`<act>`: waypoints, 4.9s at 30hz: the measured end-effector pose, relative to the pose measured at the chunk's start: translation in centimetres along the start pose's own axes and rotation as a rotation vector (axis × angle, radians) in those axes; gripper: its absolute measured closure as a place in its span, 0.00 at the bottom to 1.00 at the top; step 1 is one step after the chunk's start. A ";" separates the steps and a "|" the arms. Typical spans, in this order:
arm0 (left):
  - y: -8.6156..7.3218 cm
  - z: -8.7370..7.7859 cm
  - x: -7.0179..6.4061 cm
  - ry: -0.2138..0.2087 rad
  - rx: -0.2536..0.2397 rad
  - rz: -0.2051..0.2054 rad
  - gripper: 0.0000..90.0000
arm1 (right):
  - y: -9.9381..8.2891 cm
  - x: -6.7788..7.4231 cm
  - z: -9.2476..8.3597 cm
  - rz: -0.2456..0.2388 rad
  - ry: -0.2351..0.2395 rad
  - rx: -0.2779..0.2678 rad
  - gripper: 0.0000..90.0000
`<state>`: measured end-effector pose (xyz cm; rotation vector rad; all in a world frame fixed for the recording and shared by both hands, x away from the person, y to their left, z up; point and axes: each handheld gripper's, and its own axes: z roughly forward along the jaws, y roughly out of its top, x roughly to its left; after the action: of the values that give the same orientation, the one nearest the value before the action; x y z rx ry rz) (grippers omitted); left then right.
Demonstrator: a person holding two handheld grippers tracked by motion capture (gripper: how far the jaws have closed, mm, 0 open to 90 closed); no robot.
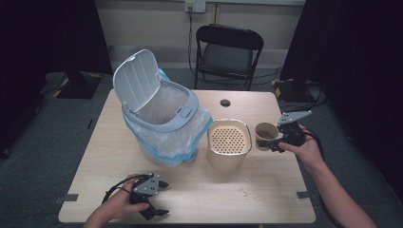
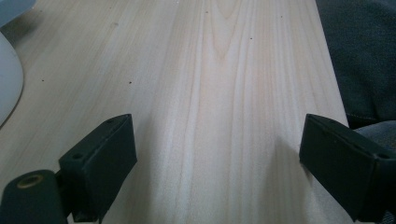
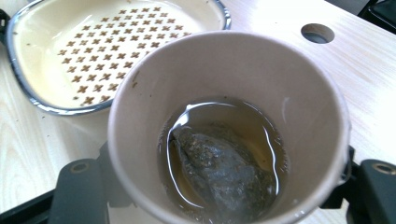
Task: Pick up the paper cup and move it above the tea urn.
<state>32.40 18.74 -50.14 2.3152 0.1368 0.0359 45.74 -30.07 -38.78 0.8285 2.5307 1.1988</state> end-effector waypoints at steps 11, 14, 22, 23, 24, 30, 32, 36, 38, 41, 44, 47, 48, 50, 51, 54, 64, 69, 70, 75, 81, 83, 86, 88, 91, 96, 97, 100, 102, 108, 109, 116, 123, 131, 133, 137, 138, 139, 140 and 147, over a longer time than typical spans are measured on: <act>0.0 0.0 0.0 0.000 0.000 0.000 0.11 | 0.8 -1.5 0.2 0.025 -0.015 -0.009 0.31; 0.0 0.0 0.0 0.000 0.000 0.000 0.11 | 1.2 -1.8 0.3 0.024 -0.021 -0.008 0.31; 0.0 0.0 0.0 0.000 0.002 0.000 0.11 | 2.4 -2.6 0.7 0.014 -0.033 -0.019 0.31; 0.0 0.0 0.0 0.000 -0.002 0.001 0.11 | 2.5 -2.7 0.7 0.011 -0.033 -0.022 0.31; 0.0 0.0 0.0 0.000 0.001 0.001 0.11 | 2.7 -2.8 0.8 0.008 -0.031 -0.026 0.31; 0.0 0.0 0.0 0.000 0.002 0.000 0.11 | 3.5 -3.5 1.2 0.000 -0.035 -0.035 0.31; 0.0 0.0 0.0 0.000 0.000 0.001 0.11 | 3.8 -3.7 1.2 -0.003 -0.035 -0.042 0.31; 0.0 0.0 0.0 -0.001 0.003 0.001 0.11 | 4.3 -3.9 1.5 -0.010 -0.032 -0.051 0.31; 0.0 0.0 0.0 0.000 0.003 0.001 0.11 | 4.6 -4.0 1.6 -0.017 -0.031 -0.053 0.31; 0.0 0.0 0.0 -0.001 0.001 0.000 0.11 | 4.9 -4.1 1.8 -0.018 -0.034 -0.063 0.31; 0.0 0.0 0.0 -0.001 0.002 0.000 0.11 | 5.3 -4.2 2.0 -0.028 -0.036 -0.068 0.31; 0.0 0.0 0.0 -0.001 0.001 0.001 0.11 | 5.7 -4.3 2.3 -0.037 -0.043 -0.068 0.31; 0.0 0.0 0.0 -0.001 0.001 0.000 0.11 | 5.8 -4.3 2.4 -0.039 -0.042 -0.067 0.31; 0.0 0.0 0.0 0.000 0.001 0.000 0.11 | 6.1 -4.3 2.6 -0.046 -0.047 -0.069 0.31; 0.0 0.0 0.0 -0.001 0.001 0.000 0.11 | 6.2 -4.4 2.7 -0.051 -0.048 -0.069 0.31; 0.0 0.0 0.0 0.001 0.002 0.002 0.11 | 6.5 -4.5 2.9 -0.057 -0.049 -0.076 0.31; 0.0 -0.1 0.0 0.001 0.012 0.001 0.11 | 7.5 -4.8 3.3 -0.074 -0.054 -0.077 0.31; 0.0 0.0 0.0 0.004 0.000 0.006 0.11 | 7.9 -4.6 3.5 -0.090 -0.059 -0.087 0.31; 0.0 0.0 0.0 0.004 0.000 0.006 0.11 | 8.0 -4.6 3.6 -0.093 -0.058 -0.086 0.31; 0.0 -0.1 0.0 0.005 0.012 0.004 0.11 | 8.3 -4.2 3.7 -0.127 -0.068 -0.093 0.31; 0.0 -0.1 0.0 0.001 0.010 0.000 0.11 | 8.7 -3.3 3.7 -0.195 -0.105 -0.092 0.31; 0.0 -0.1 0.0 0.001 0.012 0.000 0.11 | 8.7 -2.9 3.8 -0.229 -0.127 -0.089 0.31; 0.0 0.0 0.0 0.001 0.000 0.002 0.11 | 8.8 -2.4 3.9 -0.270 -0.144 -0.088 0.32; 0.0 -0.1 0.0 0.001 0.011 0.000 0.11 | 8.8 -2.0 3.9 -0.297 -0.165 -0.093 0.32; 0.0 0.0 0.0 0.001 0.000 0.003 0.11 | 8.9 -1.4 3.7 -0.341 -0.189 -0.114 0.32; 0.0 -0.1 0.0 0.001 0.014 0.002 0.11 | 9.0 0.0 3.6 -0.439 -0.234 -0.106 0.32; 0.0 -0.1 0.0 0.001 0.013 0.002 0.11 | 9.0 0.3 3.6 -0.455 -0.240 -0.102 0.32; 0.0 -0.1 0.0 0.001 0.013 0.001 0.11 | 8.9 1.3 3.7 -0.540 -0.270 -0.077 0.32; 0.0 -0.1 0.0 0.001 0.013 0.003 0.11 | 8.8 1.9 3.7 -0.583 -0.294 -0.067 0.32; 0.0 -0.1 0.0 0.000 0.013 0.002 0.11 | 8.7 3.3 3.7 -0.715 -0.384 -0.021 0.33; 0.0 -0.1 0.0 0.000 0.013 0.002 0.11 | 8.7 3.6 3.8 -0.747 -0.406 -0.003 0.33; 0.0 -0.1 0.0 0.000 0.013 0.002 0.11 | 8.6 5.8 4.6 -1.005 -0.561 0.115 0.33; 0.0 -0.1 0.0 0.000 0.014 0.002 0.11 | 8.4 7.3 5.1 -1.225 -0.690 0.180 0.33; 0.0 -0.1 0.0 0.000 0.013 0.003 0.11 | 7.9 9.1 5.9 -1.626 -0.932 0.265 0.33; 0.0 -0.1 0.0 0.004 0.012 0.001 0.11 | 7.7 9.2 6.1 -1.667 -0.970 0.276 0.33; 0.0 -0.1 0.0 0.003 0.012 0.001 0.11 | 7.7 9.2 6.1 -1.685 -1.002 0.268 0.33; 0.0 -0.1 0.0 0.002 0.015 0.002 0.11 | 7.9 9.2 6.0 -1.655 -0.999 0.254 0.33; 0.0 -0.1 0.0 0.004 0.013 0.002 0.11 | 8.1 9.1 5.9 -1.595 -0.971 0.253 0.33; 0.0 -0.1 0.0 0.003 0.013 0.002 0.11 | 8.3 9.0 5.6 -1.496 -0.922 0.229 0.33; 0.0 -0.1 0.0 0.003 0.013 0.002 0.11 | 9.7 7.0 3.8 -0.983 -0.657 0.150 0.33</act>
<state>32.39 18.80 -50.09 2.3281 0.1368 0.0401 45.41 -18.68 -33.53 -0.0748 2.0032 0.3305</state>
